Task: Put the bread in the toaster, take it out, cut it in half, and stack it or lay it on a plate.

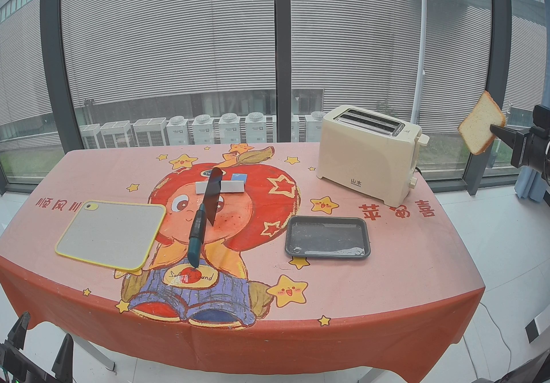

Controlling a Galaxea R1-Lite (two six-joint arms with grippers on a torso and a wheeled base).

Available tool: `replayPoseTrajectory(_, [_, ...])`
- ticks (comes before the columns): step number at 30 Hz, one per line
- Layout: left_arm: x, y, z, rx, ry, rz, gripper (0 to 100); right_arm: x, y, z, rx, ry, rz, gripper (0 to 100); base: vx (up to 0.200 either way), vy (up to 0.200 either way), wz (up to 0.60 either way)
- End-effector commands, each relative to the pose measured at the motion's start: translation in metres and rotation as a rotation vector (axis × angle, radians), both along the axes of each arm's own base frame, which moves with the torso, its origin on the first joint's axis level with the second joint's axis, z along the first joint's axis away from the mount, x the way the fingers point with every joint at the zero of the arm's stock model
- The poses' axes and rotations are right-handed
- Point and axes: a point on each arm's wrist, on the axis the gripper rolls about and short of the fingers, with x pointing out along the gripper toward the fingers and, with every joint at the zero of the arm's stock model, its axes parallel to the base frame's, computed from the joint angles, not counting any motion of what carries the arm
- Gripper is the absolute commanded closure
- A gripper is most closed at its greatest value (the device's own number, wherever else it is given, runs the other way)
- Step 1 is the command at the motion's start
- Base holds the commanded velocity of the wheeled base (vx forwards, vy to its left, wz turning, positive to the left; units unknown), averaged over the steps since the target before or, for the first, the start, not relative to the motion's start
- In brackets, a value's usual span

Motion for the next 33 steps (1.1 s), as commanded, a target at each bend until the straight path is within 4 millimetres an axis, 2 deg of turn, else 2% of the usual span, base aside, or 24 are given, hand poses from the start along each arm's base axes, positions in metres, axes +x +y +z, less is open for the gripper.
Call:
replayPoseTrajectory(1, [0.001, 0.0, -0.005, 0.0, 0.019, 0.0, 0, 0.0, -0.001, 0.002, -0.002, -0.004, -0.003, 100, 0.0, 0.0, 0.0])
replayPoseTrajectory(8, [0.001, 0.0, -0.005, 0.0, 0.019, 0.002, 0, 0.006, 0.0, 0.016, -0.029, -0.016, 0.021, 100, 0.0, 0.0, 0.0])
replayPoseTrajectory(15, [0.001, 0.0, -0.005, 0.0, 0.019, 0.0, 0, 0.017, -0.002, 0.015, -0.071, -0.028, 0.079, 100, 0.0, 0.0, 0.0])
replayPoseTrajectory(22, [0.001, 0.0, -0.005, 0.0, 0.019, 0.0, 0, 0.036, -0.002, 0.018, -0.124, -0.054, 0.104, 100, 0.0, 0.0, 0.0])
replayPoseTrajectory(33, [0.001, 0.0, -0.005, -0.002, 0.019, 0.002, 0, 0.061, 0.005, 0.008, -0.148, -0.043, 0.172, 100, 0.0, 0.0, 0.0])
